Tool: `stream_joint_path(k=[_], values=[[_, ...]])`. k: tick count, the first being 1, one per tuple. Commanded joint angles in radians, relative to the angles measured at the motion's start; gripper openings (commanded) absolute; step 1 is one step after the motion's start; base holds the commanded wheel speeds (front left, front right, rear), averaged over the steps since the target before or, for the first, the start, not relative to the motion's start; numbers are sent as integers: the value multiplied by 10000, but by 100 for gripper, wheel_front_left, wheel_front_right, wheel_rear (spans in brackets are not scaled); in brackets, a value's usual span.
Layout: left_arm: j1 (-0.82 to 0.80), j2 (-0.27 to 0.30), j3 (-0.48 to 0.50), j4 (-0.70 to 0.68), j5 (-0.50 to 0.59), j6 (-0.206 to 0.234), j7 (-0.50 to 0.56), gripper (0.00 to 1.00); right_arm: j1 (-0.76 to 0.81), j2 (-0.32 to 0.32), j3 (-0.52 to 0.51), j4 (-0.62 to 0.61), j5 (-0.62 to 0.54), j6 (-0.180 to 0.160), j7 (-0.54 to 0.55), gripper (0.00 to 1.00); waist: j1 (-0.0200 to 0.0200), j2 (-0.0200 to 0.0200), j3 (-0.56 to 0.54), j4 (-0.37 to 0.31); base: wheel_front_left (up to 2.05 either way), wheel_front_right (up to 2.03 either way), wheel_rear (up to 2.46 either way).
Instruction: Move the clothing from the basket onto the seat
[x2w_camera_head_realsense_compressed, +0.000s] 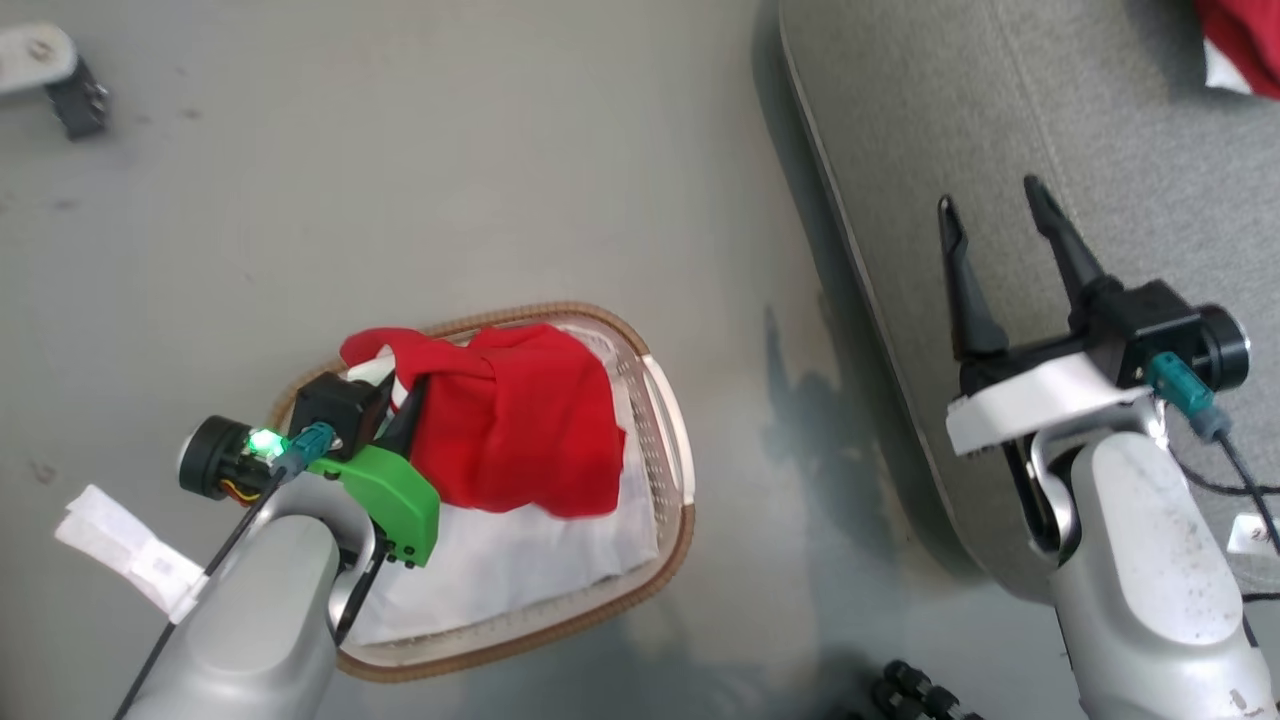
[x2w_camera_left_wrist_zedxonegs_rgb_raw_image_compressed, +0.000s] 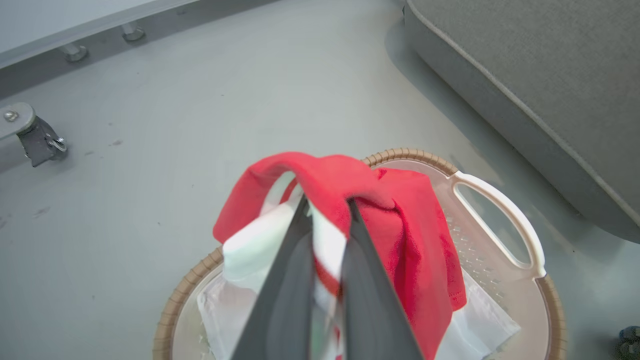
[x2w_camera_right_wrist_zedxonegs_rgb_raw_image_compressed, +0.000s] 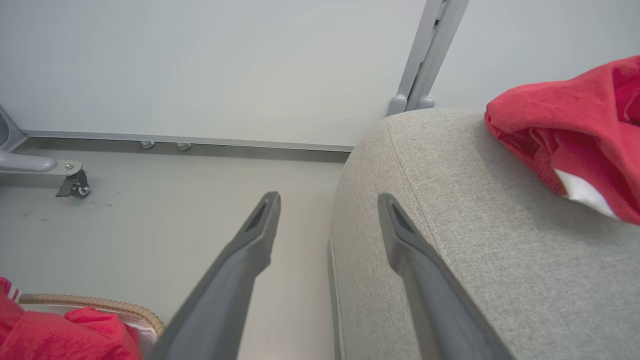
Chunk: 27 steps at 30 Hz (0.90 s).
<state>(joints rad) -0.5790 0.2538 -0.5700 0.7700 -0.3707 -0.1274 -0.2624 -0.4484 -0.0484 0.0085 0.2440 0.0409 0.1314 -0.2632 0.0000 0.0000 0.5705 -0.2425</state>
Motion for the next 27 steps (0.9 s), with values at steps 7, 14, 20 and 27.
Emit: stream_joint_path(k=[7, 14, 20, 27], values=[[179, 576, 157, -1422, 389, 6, -33, 0, 888, -40, 88, 388, -276, -14, -24, 100, 0, 0, -2765, 891, 0, 0, 0], [-514, 1225, -55, -2433, 356, -28, 209, 0, 1383, -40, 403, 624, -346, -14, -24, 100, 0, 0, -3986, 964, 0, 0, 0], [-1427, 1823, -289, -3536, 4, -35, 962, 0, 1450, -37, 871, 678, -360, -14, -22, 100, 0, 0, -4584, 995, 0, 0, 0], [-2489, 1962, -574, -3992, -188, -38, 1535, 0, 1280, -37, 1393, 693, -234, -14, -24, 100, 0, 0, -4853, 1054, 0, 0, 0]])
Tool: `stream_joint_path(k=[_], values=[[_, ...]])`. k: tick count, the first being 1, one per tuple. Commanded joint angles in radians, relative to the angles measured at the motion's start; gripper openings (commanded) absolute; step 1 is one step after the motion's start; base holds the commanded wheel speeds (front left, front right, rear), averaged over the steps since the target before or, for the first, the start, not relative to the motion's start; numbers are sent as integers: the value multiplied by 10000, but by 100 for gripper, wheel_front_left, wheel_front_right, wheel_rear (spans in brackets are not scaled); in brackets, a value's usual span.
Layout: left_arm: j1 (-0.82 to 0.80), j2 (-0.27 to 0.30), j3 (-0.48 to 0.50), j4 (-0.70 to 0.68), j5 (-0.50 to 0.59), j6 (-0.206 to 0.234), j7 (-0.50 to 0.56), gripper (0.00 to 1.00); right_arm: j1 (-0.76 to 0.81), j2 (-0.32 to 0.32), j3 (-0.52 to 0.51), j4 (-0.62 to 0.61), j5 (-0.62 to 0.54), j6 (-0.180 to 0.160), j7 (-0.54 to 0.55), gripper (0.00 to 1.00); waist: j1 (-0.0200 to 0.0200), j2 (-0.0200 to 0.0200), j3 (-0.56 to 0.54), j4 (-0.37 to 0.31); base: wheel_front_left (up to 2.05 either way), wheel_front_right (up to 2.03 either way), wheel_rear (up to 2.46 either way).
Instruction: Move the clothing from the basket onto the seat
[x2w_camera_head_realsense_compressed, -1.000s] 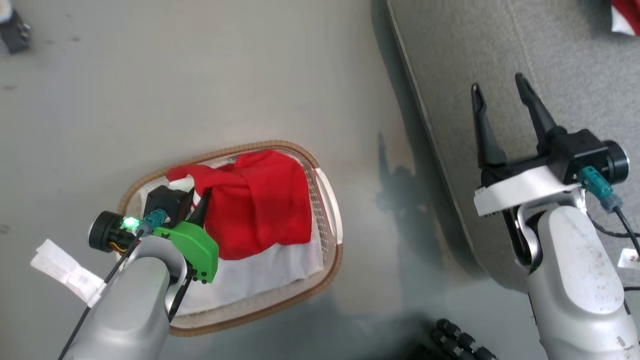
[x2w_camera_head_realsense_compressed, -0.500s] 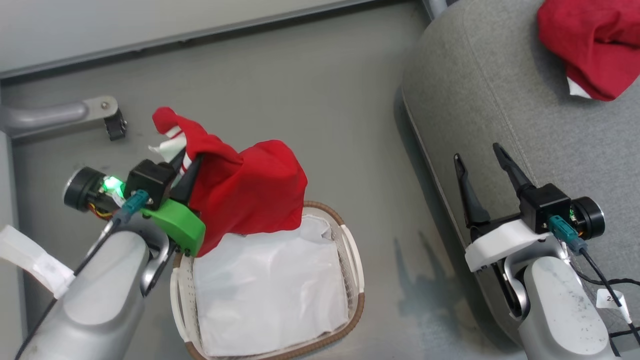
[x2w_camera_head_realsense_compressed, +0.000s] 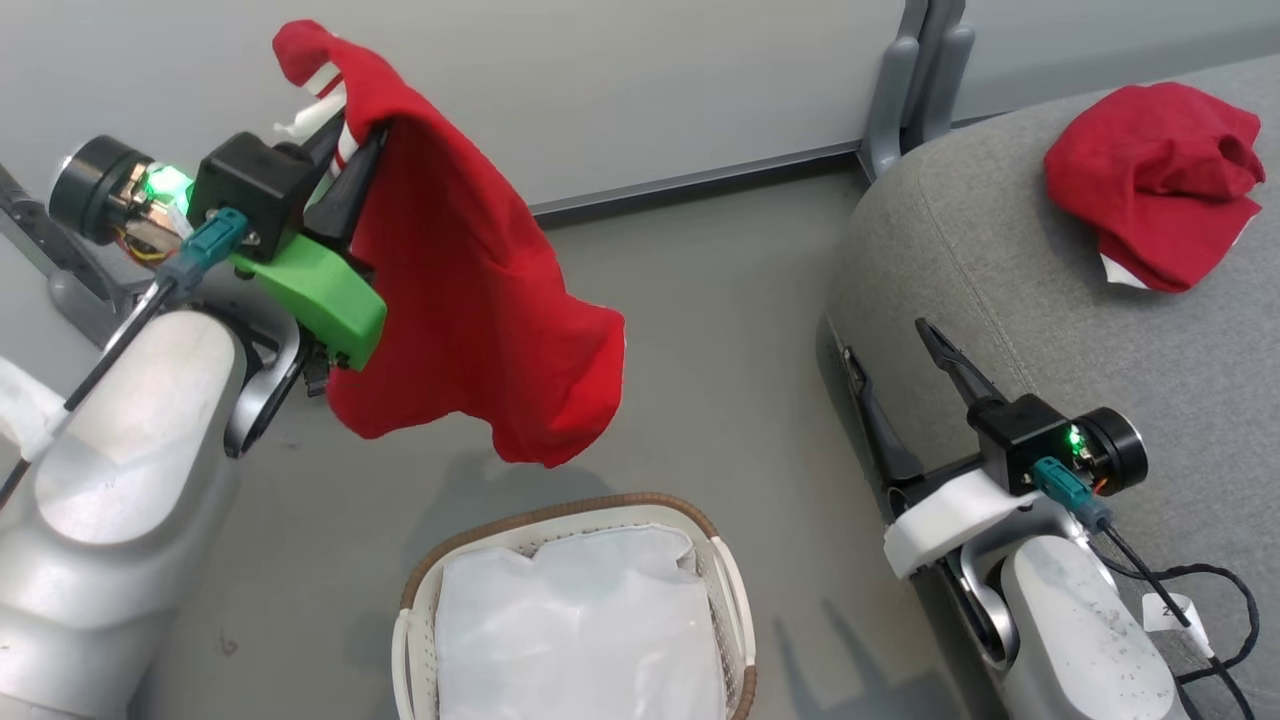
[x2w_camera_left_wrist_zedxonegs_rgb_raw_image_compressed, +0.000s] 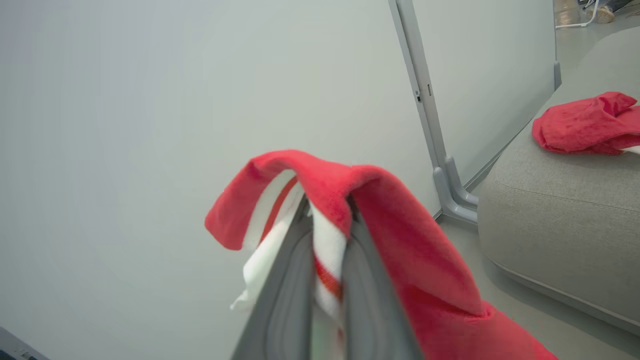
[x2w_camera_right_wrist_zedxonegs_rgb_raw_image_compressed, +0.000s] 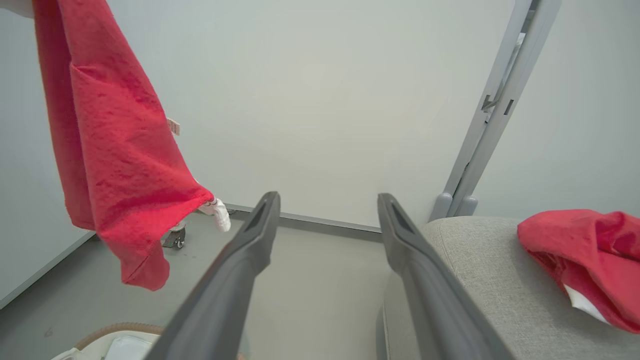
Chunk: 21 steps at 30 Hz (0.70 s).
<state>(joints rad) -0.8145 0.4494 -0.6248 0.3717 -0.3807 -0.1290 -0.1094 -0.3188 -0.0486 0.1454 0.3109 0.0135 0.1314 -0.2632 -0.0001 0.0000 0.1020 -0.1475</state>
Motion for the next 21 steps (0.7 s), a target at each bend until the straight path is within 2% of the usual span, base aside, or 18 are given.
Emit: stream_joint_path(k=[1, 10, 21], values=[[-270, -45, -105, -2, -97, -23, 60, 0, -37, -33, 120, 32, 65, -14, -24, 100, 1, 0, -202, 114, 0, 0, 0], [-1250, -460, -743, 261, -226, -25, 245, 0, -198, -33, 981, -44, 530, -14, -22, 100, 1, 0, -410, 190, 0, 0, 0], [-1898, -1139, -1635, 605, -388, -24, 242, 0, -1080, -35, 2645, -183, 1451, -14, -24, 100, 1, 0, -563, 412, 0, 0, 0]])
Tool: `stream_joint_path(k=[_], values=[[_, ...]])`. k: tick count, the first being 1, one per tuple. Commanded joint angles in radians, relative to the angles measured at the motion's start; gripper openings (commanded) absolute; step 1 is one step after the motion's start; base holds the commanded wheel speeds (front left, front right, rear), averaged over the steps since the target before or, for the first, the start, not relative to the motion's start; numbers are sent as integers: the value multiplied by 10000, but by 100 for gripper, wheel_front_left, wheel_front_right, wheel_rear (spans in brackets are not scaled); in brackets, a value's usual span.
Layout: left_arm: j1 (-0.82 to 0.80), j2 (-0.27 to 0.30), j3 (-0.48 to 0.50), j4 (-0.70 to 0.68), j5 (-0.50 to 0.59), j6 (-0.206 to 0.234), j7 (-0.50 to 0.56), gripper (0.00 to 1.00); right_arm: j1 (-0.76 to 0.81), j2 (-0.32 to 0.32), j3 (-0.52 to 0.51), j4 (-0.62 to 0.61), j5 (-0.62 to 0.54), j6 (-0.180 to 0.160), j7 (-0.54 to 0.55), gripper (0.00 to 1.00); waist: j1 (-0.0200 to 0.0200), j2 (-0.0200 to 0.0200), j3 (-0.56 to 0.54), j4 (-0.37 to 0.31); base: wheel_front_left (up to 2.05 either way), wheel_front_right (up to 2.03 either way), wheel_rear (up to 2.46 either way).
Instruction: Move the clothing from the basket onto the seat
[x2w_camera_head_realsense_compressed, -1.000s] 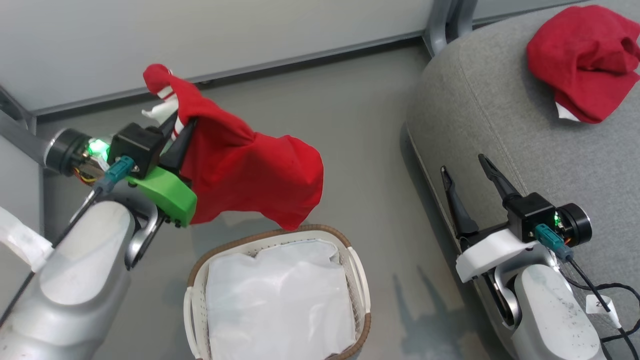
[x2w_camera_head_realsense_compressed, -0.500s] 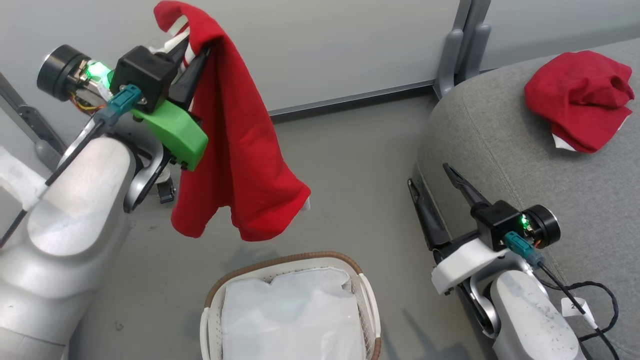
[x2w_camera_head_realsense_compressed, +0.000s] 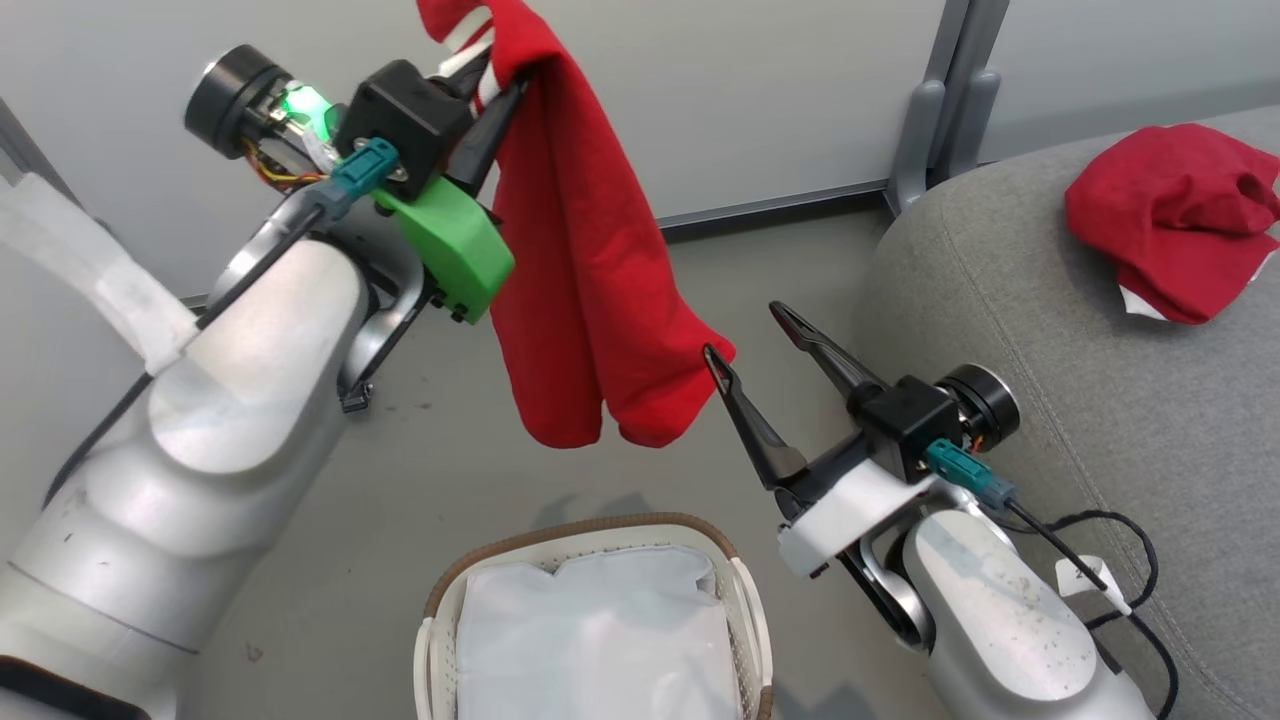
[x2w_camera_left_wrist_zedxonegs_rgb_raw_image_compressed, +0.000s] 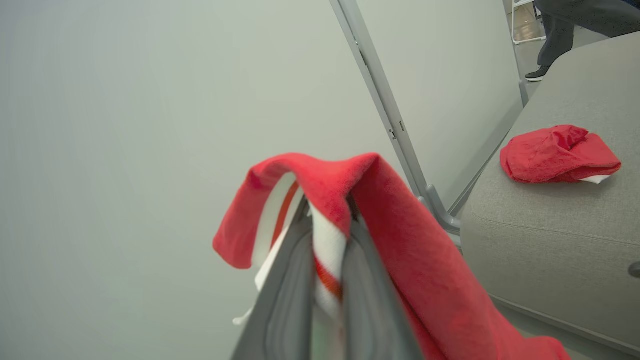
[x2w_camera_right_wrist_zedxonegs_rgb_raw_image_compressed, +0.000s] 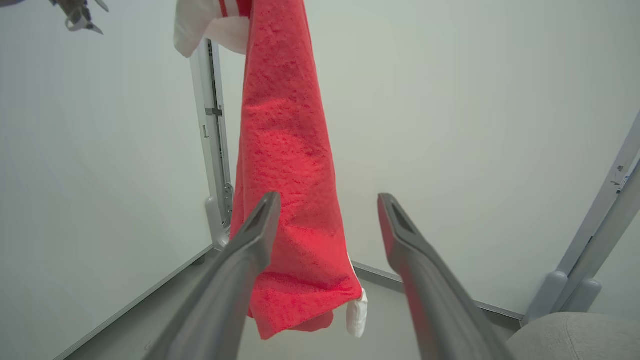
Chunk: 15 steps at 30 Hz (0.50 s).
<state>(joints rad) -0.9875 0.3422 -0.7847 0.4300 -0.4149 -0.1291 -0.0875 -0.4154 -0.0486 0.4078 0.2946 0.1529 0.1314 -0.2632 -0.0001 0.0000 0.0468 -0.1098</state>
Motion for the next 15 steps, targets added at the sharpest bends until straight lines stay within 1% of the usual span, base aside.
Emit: stream_joint_path(k=[1, 6, 10, 13, 15], values=[[-215, -134, -151, 43, -85, -22, 14, 0, -218, -35, 110, 38, 67, -14, -24, 100, 1, 0, -24, 66, 0, 0, 0], [-510, -598, -780, 58, -329, -22, 16, 0, -797, -24, 496, 686, 44, -14, -22, 100, 1, 0, -133, 343, 0, 0, 0], [-762, -986, -1447, -42, -558, -22, 51, 0, -1174, -36, 595, 1237, 131, -14, -22, 100, 1, 0, -268, 679, 0, 0, 0], [-817, -1186, -1687, -186, -780, -21, 99, 0, -1330, -35, 423, 1521, -62, -14, -24, 100, 1, 0, -324, 850, 0, 0, 0], [-793, -1272, -1809, -374, -1091, -21, 139, 0, -1314, -44, 98, 1724, -277, -14, -24, 100, 1, 0, -360, 944, 0, 0, 0]])
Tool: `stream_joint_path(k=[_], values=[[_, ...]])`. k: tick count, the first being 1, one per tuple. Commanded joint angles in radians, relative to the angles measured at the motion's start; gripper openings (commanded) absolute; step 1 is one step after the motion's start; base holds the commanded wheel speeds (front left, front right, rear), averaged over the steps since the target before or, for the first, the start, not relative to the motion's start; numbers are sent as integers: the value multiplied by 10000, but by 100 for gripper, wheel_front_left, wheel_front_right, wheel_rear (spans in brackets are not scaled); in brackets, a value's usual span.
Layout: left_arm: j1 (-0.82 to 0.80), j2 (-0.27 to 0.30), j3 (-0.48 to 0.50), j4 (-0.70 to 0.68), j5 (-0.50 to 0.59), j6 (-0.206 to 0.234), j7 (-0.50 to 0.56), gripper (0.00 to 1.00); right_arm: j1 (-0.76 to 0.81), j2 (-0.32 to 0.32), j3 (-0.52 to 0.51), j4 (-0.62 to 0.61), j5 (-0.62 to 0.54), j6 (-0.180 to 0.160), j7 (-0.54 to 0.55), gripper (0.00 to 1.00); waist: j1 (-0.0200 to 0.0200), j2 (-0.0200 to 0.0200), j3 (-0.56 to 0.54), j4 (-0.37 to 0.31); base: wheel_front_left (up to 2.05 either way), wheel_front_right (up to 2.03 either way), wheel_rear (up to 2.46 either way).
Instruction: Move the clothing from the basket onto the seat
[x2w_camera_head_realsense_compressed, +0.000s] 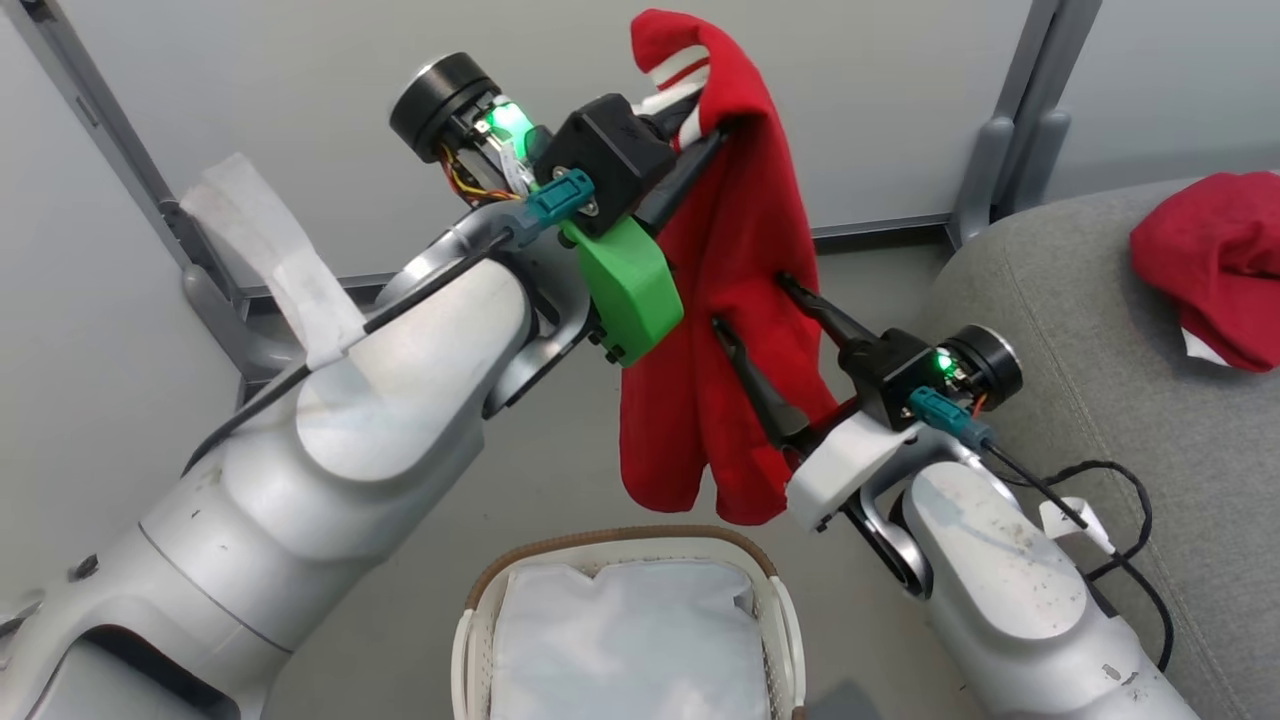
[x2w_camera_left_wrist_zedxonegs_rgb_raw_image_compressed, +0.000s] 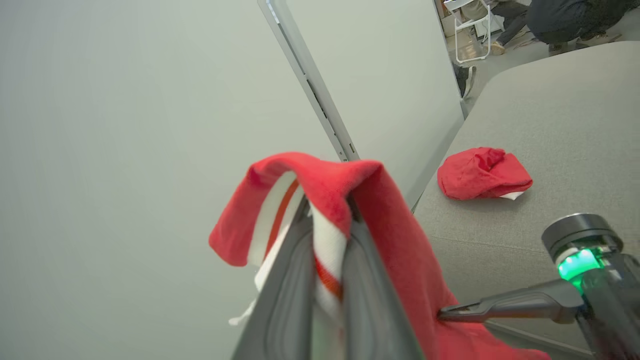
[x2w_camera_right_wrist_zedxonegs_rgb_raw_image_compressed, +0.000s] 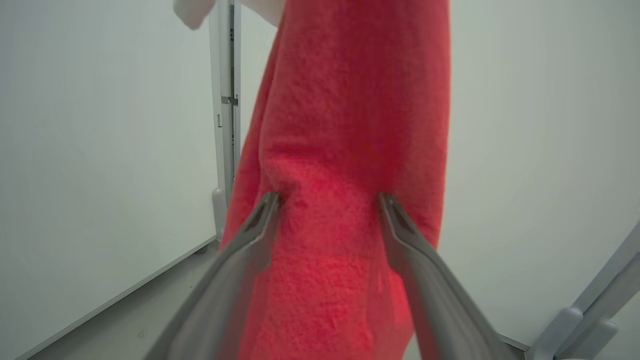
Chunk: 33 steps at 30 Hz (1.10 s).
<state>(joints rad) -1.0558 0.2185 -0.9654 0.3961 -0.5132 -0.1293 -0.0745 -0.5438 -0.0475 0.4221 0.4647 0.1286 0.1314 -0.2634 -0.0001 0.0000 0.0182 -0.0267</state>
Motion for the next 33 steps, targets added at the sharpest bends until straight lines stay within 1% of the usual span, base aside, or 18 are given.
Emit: stream_joint_path(k=[1, 8, 9, 10, 11, 18, 24, 26, 27, 28, 29, 30, 31, 33], values=[[-103, -43, -69, -186, -231, -17, 26, 0, -2, -51, -230, 102, -93, -14, -20, 100, 1, 0, -99, 171, 0, 0, 0], [82, 166, -208, -981, -631, -8, 99, 0, -7, -48, -729, 561, -305, -14, -22, 100, 1, 0, -195, 395, 0, 0, 0], [141, 198, -212, -1085, -660, 4, 116, 0, -39, -46, -763, 623, -313, -14, -22, 36, 1, 0, -204, 417, 0, 0, 0], [183, 236, -218, -1163, -682, 19, 126, 0, -78, -45, -783, 658, -332, -14, -20, 14, 1, 0, -208, 432, 0, 0, 0], [231, 299, -207, -1224, -711, 59, 131, 0, -122, -43, -806, 693, -337, -14, -20, 0, 1, 0, -211, 448, 0, 0, 0], [419, 543, -131, -1428, -779, 242, 152, 0, -236, -46, -840, 711, -324, -14, -22, 0, 1, 0, -171, 459, 0, 0, 0], [698, 843, 87, -1100, -976, 467, 76, 0, -175, -45, -795, 441, -94, -14, -22, 0, 1, 0, -92, 372, 0, 0, 0], [888, 967, 163, -920, -1104, 510, -13, 5, -119, -45, -803, 325, -41, -14, -20, 0, 1, 0, -65, 319, 0, 0, 0], [1000, 1038, 220, -805, -1183, 552, -110, 13, -79, -46, -846, 257, -30, -14, -22, 0, 1, 0, -50, 291, 0, 0, 0], [1109, 1089, 275, -733, -1265, 590, -199, 24, -50, -48, -914, 193, -16, -14, -22, 0, 1, 0, -35, 269, 0, 0, 0], [1259, 1127, 364, -644, -1355, 632, -333, 56, -14, -48, -997, 135, -10, -14, -21, 0, 1, 0, -17, 244, 0, 0, 0], [1398, 1157, 430, -564, -1403, 689, -466, 80, 19, -45, -1088, 82, -23, -14, -21, 0, 1, 0, -3, 226, 0, 0, 0], [1593, 1170, 506, -479, -1518, 723, -657, 100, 45, -46, -1192, 23, -65, -14, -21, 0, 1, 0, 13, 210, 0, 0, 0], [1953, 1134, 645, -365, -1695, 801, -988, 100, 70, -46, -1405, -64, -119, -14, -21, 0, 1, 0, 44, 188, 0, 0, 0]])
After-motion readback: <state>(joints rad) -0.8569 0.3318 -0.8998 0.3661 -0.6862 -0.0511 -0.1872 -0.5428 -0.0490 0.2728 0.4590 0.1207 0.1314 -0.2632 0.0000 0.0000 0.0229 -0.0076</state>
